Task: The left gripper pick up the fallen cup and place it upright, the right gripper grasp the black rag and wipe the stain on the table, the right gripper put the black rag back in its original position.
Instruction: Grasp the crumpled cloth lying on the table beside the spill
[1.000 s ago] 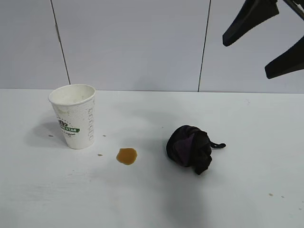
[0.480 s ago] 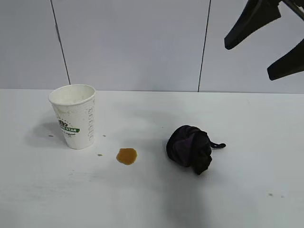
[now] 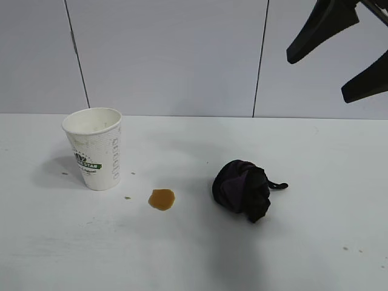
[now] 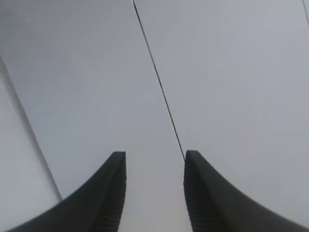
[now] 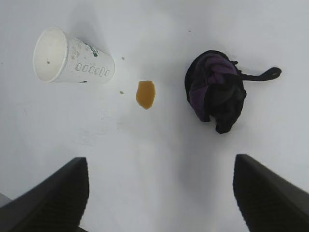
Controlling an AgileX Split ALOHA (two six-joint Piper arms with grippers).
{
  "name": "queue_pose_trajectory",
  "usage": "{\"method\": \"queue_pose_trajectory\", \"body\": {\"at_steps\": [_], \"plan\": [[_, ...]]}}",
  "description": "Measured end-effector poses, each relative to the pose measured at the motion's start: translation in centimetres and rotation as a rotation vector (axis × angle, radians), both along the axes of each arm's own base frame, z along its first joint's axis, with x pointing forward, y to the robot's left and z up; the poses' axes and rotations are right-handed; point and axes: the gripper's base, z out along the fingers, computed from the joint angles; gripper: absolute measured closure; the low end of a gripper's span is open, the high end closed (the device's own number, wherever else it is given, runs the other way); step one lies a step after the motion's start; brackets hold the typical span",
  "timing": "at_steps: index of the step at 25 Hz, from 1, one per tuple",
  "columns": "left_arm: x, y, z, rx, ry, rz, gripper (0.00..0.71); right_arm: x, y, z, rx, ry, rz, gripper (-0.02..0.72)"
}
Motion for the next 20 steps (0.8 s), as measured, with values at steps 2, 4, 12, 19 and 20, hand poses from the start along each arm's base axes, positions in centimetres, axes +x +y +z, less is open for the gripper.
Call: {"method": "queue_pose_trajectory", "body": {"at_steps": [2,4,12,19,20], "plan": [[-0.3,1.0,-1.4,-0.098,0.143,0.041,0.421,0.0,0.0,0.0,-0.003,0.0,0.001,0.137],[-0.4,2.2,-2.6,-0.172,0.256,0.102,0.421,0.0,0.0,0.0,-0.005,0.001,0.002,0.137],[3.3,4.2,-10.3,-0.245,0.632,0.136,0.421,-0.5,0.0,-0.3,-0.022,0.045,0.037,0.137],[5.2,4.6,-14.2,-0.22,0.729,0.076,0.421,-0.8,-0.2,-0.6,-0.071,0.073,0.068,0.137],[5.3,4.6,-14.4,-0.217,0.736,0.068,0.421,-0.8,-0.2,-0.6,-0.071,0.077,0.071,0.137]]}}
